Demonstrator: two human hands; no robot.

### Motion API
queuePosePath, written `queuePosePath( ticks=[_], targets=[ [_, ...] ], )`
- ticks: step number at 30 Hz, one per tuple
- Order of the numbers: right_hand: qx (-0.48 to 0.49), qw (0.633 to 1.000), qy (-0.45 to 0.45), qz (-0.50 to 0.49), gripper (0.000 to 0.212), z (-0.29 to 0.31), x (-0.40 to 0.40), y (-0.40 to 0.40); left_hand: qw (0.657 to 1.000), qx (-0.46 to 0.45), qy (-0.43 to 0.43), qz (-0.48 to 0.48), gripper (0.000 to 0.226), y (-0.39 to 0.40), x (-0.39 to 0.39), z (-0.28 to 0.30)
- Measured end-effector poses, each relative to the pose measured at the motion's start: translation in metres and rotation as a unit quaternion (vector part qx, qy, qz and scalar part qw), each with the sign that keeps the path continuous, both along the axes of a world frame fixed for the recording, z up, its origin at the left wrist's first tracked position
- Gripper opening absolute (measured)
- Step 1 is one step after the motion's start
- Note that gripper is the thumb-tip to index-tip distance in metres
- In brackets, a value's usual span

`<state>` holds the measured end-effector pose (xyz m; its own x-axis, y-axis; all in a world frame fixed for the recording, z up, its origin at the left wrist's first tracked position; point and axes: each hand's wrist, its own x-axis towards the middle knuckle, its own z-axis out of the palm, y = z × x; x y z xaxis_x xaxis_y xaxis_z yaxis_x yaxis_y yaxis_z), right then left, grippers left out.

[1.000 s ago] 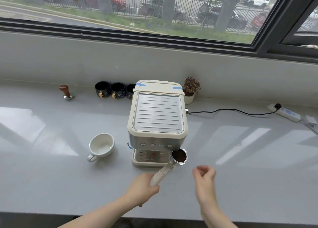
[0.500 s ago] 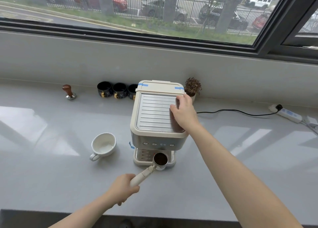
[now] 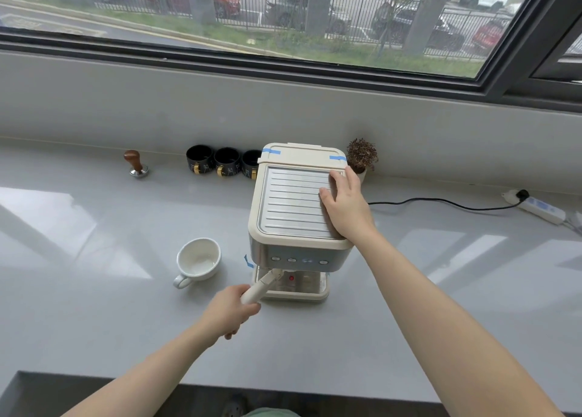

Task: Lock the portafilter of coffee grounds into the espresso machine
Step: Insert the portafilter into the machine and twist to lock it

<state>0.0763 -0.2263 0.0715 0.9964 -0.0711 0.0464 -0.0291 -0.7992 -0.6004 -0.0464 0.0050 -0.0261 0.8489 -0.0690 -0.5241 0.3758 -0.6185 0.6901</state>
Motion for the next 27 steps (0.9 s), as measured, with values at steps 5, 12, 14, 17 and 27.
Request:
queuePosePath(
  ticks=[5, 12, 14, 17, 27],
  targets=[
    [0.001, 1.000, 0.000, -0.002, 0.053, 0.000, -0.001, 0.000, 1.000, 0.006, -0.011, -0.011, 0.005, -0.003, 0.020, 0.004],
    [-0.004, 1.000, 0.007, -0.003, 0.054, 0.001, -0.001, 0.001, 0.999, -0.018, -0.017, -0.020, 0.018, -0.004, 0.041, 0.006],
    [-0.004, 1.000, 0.010, -0.004, 0.054, 0.002, -0.002, 0.002, 0.999, -0.022, -0.018, -0.032, 0.014, 0.001, 0.043, 0.004],
    [-0.002, 1.000, 0.014, -0.006, 0.054, 0.003, -0.003, 0.002, 0.997, -0.033, -0.020, -0.060, 0.004, 0.011, 0.047, 0.004],
    [-0.001, 1.000, 0.013, -0.009, 0.053, 0.004, -0.003, 0.002, 0.995, -0.018, -0.016, -0.101, 0.008, 0.025, 0.058, 0.008]
  ],
)
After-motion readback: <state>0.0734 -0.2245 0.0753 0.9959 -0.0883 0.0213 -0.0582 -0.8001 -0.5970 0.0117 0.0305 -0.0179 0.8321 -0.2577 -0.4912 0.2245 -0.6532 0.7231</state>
